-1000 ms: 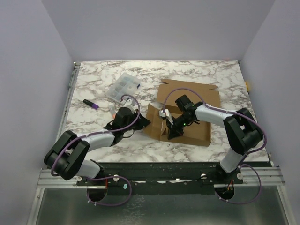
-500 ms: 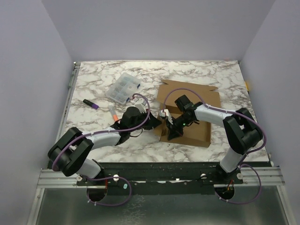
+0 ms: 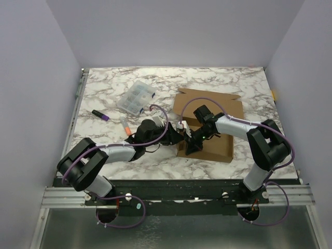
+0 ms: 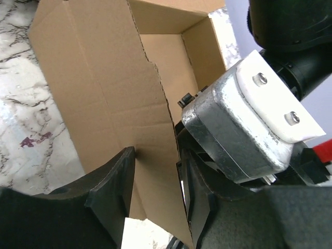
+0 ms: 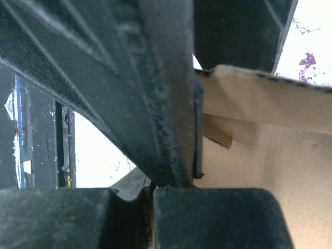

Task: Fold the paper box
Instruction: Fold the paper box at the center of the board.

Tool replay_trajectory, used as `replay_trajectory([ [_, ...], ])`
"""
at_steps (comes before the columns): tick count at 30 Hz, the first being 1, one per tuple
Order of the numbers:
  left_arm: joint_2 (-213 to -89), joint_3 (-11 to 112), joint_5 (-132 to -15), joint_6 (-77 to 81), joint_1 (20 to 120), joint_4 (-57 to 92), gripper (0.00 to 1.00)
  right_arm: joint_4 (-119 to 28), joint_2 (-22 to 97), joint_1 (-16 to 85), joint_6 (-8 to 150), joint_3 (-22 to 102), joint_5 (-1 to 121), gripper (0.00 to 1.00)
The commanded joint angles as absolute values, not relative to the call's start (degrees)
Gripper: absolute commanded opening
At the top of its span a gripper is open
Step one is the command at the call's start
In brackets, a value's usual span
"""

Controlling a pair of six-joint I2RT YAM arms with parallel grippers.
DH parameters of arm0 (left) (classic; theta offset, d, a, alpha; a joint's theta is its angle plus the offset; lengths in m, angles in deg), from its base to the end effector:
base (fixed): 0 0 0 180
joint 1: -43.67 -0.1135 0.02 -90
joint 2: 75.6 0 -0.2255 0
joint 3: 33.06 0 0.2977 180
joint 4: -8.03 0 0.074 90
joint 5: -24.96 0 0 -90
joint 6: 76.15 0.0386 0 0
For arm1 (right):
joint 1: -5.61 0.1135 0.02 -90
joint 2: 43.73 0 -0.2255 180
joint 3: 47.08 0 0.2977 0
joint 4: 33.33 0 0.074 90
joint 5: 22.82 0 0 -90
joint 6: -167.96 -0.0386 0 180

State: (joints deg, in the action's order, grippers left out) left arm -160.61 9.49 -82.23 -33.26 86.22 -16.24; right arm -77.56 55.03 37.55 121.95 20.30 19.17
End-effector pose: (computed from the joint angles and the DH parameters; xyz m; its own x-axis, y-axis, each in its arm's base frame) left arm 0.2320 -0.2284 0.1026 -0.7814 -0.2329 -0.5790 0.4120 0.5044 -0.7588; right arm 0.2677 0.2007 0.0847 -0.2367 -0.6951 -0.6788 -0.9383 -0.0178 0.3454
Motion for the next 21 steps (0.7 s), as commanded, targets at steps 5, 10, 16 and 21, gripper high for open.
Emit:
replay_trajectory([
  [5,-162.09,3.17,-92.96,-42.70,83.59,-32.44,0.61,-75.01,56.59,37.95,122.84,19.44,25.65,0.00],
  [10,-166.07,-0.40,-93.87,-48.30,81.99,-42.66,0.62,-74.85,55.81,37.86,123.21,18.92,25.34,0.00],
  [16,-172.33,-1.73,-93.41,-52.91,80.76,-52.20,0.61,-75.06,56.21,37.60,123.75,18.70,25.31,0.00],
  [21,-174.80,-1.35,-91.55,-52.77,80.20,-52.25,0.58,-75.05,55.91,37.57,123.83,18.65,25.00,0.00],
])
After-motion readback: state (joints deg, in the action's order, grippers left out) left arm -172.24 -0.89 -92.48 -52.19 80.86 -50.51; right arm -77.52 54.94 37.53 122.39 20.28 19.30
